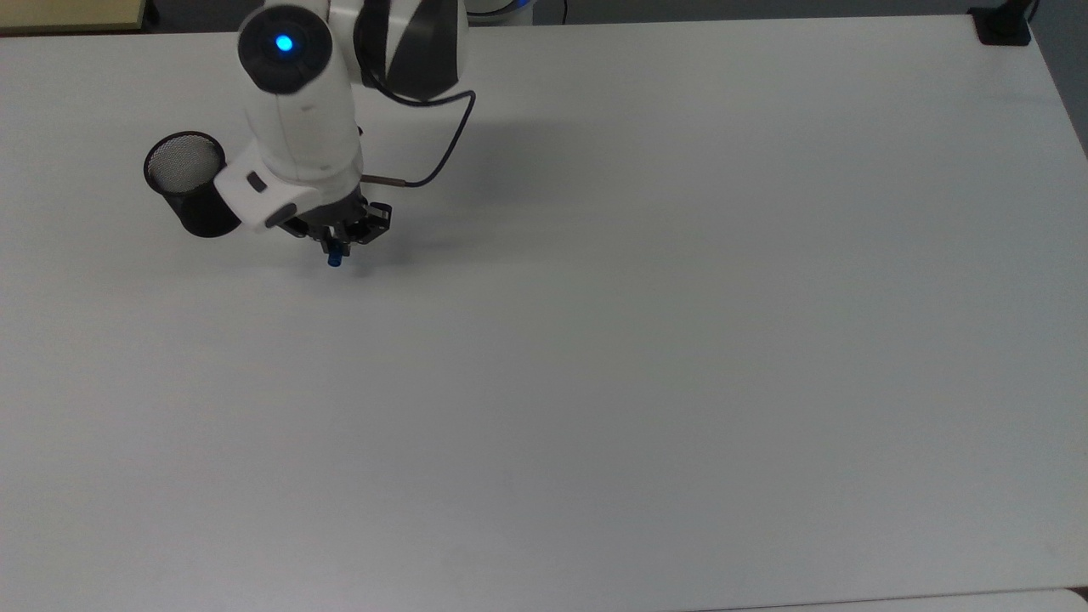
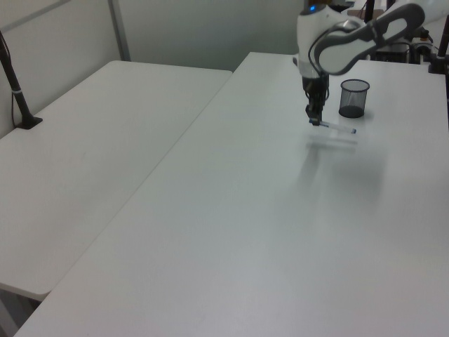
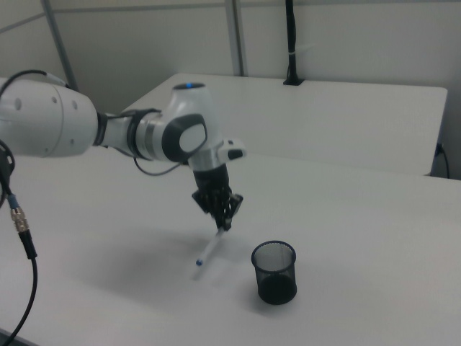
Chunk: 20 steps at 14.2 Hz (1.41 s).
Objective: Insert the marker
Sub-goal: 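Carry the marker over the black mesh cup and lower it in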
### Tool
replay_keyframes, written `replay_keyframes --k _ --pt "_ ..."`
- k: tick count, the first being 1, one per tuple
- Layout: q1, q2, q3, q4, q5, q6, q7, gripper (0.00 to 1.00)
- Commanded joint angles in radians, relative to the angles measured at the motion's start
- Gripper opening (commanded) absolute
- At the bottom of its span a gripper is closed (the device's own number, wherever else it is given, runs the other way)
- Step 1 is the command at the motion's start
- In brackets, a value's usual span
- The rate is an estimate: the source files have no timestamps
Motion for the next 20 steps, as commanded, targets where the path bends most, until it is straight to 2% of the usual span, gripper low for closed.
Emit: replay_keyframes --k 1,3,5,6,10,14,20 --pt "-0.038 -0.072 -0.005 0.030 0.042 0.001 0.004 0.16" --pt "-0.071 -0.106 -0.011 0.032 0.042 0.004 -0.020 0.16" --pt "-0.071 -0.123 -0.085 0.033 0.052 0.015 -0.071 0.16" --pt "-0.074 -0.117 -0.109 0.057 0.079 0.018 -0.094 0.16" --pt "-0.095 -0.116 -0.174 0.065 0.128 0.074 -0.192 0.16" --pt "-0.113 -0.099 -0.191 0.058 0.128 0.153 -0.200 0.16" --pt "-0.112 -0.080 -0.191 0.021 0.124 0.151 -0.203 0.18"
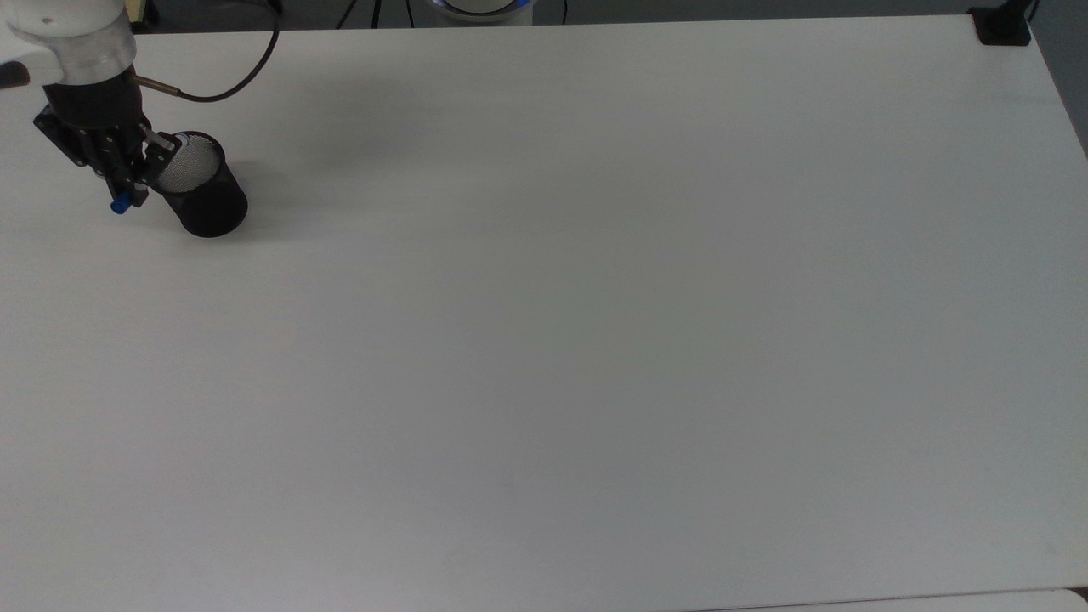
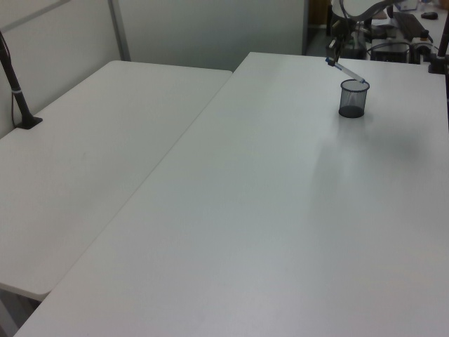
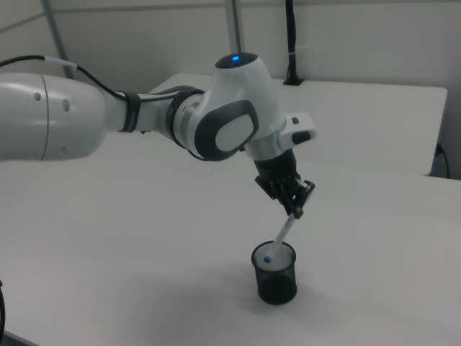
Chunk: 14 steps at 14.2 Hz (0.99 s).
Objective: Insert the marker
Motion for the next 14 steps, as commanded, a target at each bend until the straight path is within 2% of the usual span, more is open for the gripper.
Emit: replay_keyframes --k 1,2,4,5,6,7,10,12,14 --pt "0.012 0.000 -0.010 -0.039 0.019 0.025 -0.028 0.18" --pt "0.012 0.001 -0.010 -0.039 0.019 0.020 -0.027 0.21" --pt "0.015 0.003 -0.010 -0.039 0.020 0.016 -0.024 0.49" --pt "0.020 0.003 -0.009 -0.037 0.020 0.014 -0.013 0.75" --pt "0.021 0.000 -0.001 -0.036 0.022 0.010 -0.007 0.97" --pt "0.023 -0.003 0.005 -0.031 0.022 -0.015 0.004 1.00" --pt "0.087 -0.025 0.039 0.012 0.022 -0.131 0.053 1.00" --pt "0.167 -0.057 0.066 0.030 0.023 -0.211 0.082 1.00" --pt "0.260 -0.103 0.068 0.030 0.023 -0.272 0.162 1.00"
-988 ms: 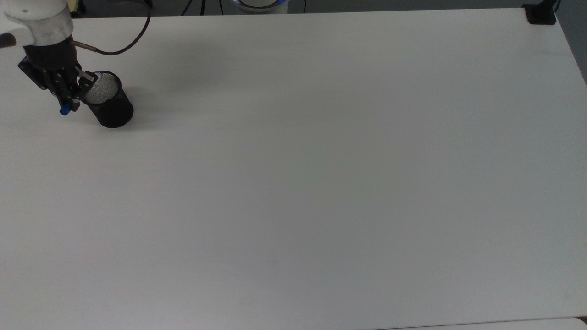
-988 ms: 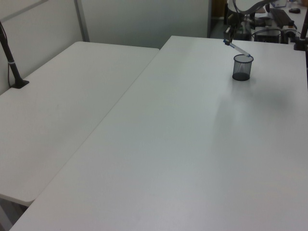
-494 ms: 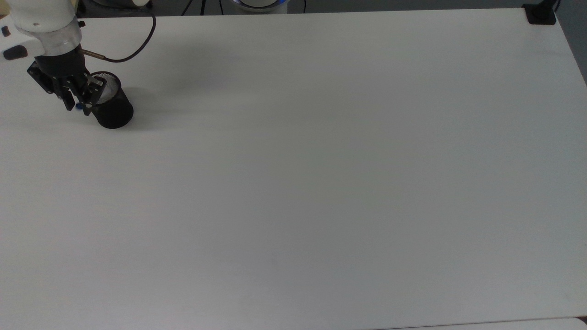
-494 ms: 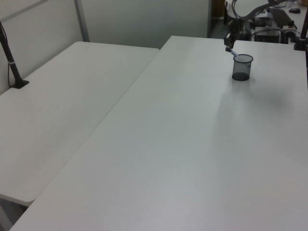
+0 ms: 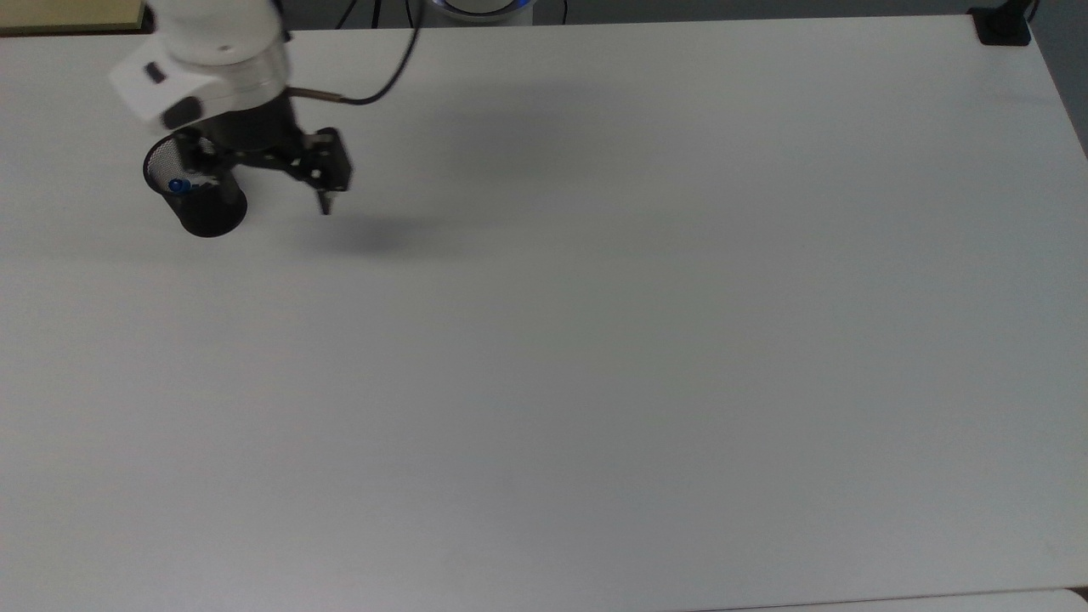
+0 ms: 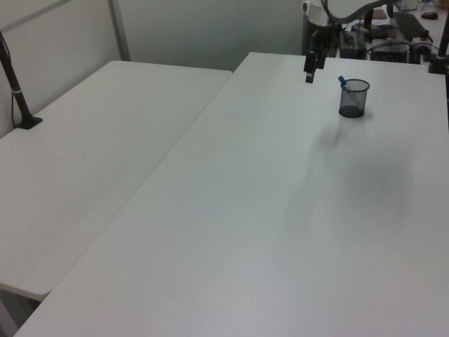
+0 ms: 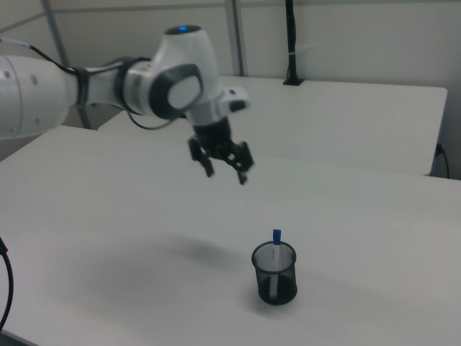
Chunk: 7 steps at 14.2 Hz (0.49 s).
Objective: Insert the marker
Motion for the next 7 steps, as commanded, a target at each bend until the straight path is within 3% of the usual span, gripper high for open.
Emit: replay_keyframes --k 1,7 --pt "0.108 -0.085 -0.007 -0.008 0.019 -0.098 0.119 1.00" --pt "0.207 -0.139 -0.010 0.066 0.005 -0.310 0.169 1.00"
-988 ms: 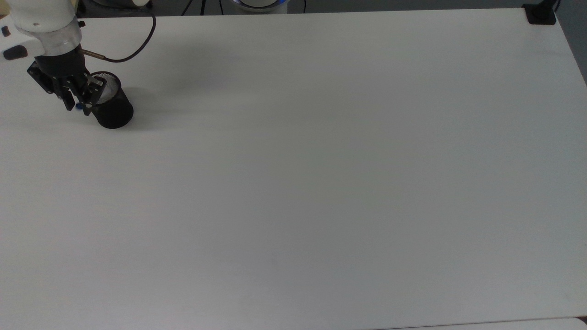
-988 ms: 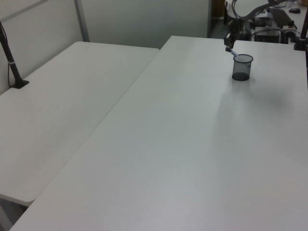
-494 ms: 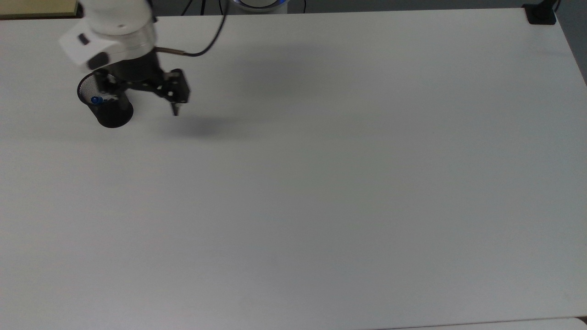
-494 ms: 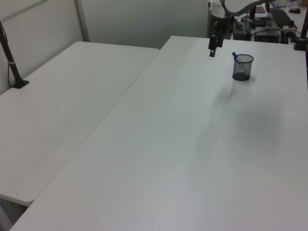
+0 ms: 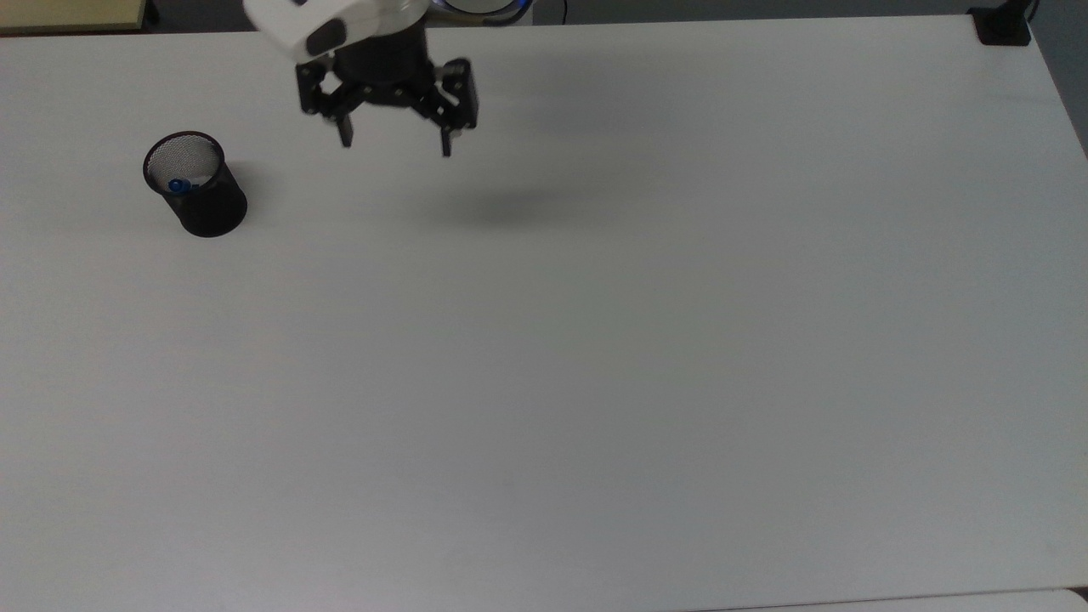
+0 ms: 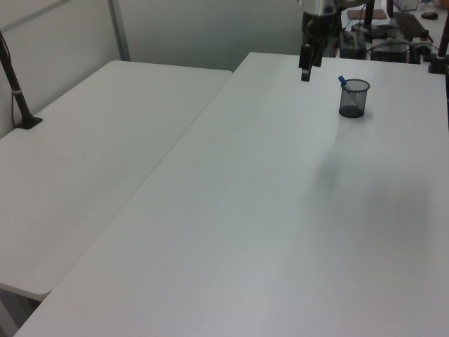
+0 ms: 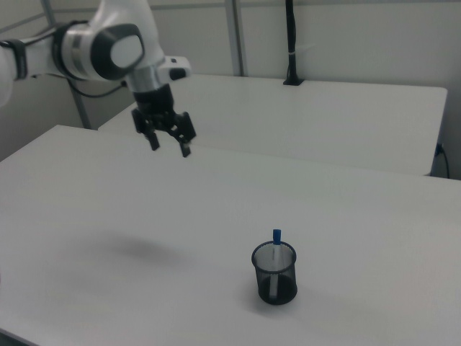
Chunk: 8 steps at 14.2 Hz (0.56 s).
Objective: Insert the marker
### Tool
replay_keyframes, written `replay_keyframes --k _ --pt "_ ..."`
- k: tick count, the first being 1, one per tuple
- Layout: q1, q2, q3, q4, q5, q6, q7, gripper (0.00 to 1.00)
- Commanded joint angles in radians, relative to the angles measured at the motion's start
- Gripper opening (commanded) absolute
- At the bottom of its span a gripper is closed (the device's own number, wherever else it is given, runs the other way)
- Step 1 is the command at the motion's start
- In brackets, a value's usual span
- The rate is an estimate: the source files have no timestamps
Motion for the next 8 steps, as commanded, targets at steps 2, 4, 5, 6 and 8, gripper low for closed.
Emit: replay_keyframes --k 2,4,5,6,8 --pt "0.035 -0.024 -0.013 0.052 0.008 -0.170 0.015 1.00" --pt "0.044 -0.021 -0.013 0.049 0.005 -0.165 0.015 1.00" --pt "0.044 -0.019 -0.013 0.047 0.004 -0.164 0.015 1.00" --pt "0.044 -0.019 -0.013 0.047 0.001 -0.162 0.015 1.00" --pt "0.044 -0.019 -0.013 0.047 0.001 -0.161 0.015 1.00"
